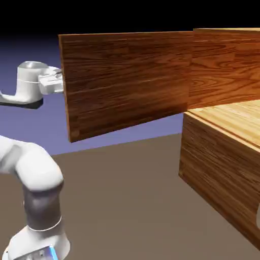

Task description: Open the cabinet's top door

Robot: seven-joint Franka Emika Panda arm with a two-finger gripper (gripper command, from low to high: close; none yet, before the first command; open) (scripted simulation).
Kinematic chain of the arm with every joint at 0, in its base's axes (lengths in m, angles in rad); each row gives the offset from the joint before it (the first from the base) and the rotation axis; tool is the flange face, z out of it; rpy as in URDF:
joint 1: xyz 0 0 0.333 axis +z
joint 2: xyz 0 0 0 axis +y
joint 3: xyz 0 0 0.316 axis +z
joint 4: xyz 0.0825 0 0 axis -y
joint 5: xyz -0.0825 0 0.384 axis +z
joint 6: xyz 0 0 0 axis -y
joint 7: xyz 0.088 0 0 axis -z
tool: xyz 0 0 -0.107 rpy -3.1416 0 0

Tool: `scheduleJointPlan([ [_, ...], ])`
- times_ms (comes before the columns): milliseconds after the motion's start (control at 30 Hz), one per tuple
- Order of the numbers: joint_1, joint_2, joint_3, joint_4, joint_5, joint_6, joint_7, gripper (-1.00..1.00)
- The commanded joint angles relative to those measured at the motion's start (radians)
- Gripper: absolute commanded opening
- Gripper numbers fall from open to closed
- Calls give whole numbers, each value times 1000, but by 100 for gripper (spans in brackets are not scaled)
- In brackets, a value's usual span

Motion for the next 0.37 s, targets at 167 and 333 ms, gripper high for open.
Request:
scheduleJointPlan([
  [167,-218,67,185,189,62,-117,20,-100],
  [333,-399,74,324,332,101,-192,10,-100],
])
